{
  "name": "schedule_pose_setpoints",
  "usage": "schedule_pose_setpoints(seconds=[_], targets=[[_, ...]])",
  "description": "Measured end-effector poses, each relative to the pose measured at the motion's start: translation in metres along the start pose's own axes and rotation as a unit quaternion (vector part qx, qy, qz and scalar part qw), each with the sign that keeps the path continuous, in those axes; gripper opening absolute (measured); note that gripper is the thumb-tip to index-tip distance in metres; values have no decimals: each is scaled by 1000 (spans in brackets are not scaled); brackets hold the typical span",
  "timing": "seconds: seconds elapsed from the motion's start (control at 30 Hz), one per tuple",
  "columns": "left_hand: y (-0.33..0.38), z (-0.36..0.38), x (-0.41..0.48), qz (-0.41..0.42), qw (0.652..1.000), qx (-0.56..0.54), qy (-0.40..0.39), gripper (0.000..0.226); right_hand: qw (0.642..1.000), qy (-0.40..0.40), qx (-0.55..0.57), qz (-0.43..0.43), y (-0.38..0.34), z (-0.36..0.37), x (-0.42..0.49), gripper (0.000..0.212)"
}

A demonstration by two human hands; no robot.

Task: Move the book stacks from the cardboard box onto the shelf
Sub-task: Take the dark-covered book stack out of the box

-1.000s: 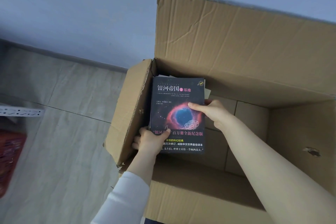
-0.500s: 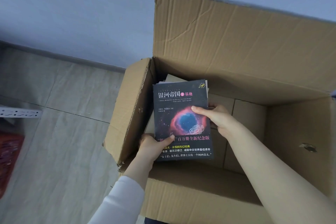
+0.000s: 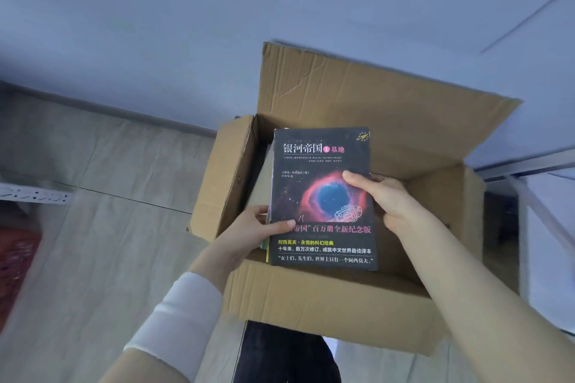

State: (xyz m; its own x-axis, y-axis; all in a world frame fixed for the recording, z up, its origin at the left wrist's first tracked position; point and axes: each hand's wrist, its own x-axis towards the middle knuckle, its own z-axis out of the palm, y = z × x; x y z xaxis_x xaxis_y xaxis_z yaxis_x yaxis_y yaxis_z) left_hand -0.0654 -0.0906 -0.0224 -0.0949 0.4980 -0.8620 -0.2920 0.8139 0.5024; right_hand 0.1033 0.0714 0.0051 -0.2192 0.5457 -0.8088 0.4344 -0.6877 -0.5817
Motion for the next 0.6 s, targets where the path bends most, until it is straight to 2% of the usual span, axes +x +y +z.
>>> schedule_pose_setpoints(seconds=[0.07,0.27,0.37,0.6], targets=[[6,4,-33,21,1000,-1,-1,61,1000,-4,-10,-17,-12,-2,-34,19],[6,15,-131,104,993,-38,36,53,994,-30,-57,-93,-38,-1,-127,22],[-2,19,-184,146,986,-57,59,41,987,-47,-61,-143,-44,8,-173,18],[-27,-9,-312,236,953,-102,162,34,964,-105,-80,-232,-61,67,-283,17]])
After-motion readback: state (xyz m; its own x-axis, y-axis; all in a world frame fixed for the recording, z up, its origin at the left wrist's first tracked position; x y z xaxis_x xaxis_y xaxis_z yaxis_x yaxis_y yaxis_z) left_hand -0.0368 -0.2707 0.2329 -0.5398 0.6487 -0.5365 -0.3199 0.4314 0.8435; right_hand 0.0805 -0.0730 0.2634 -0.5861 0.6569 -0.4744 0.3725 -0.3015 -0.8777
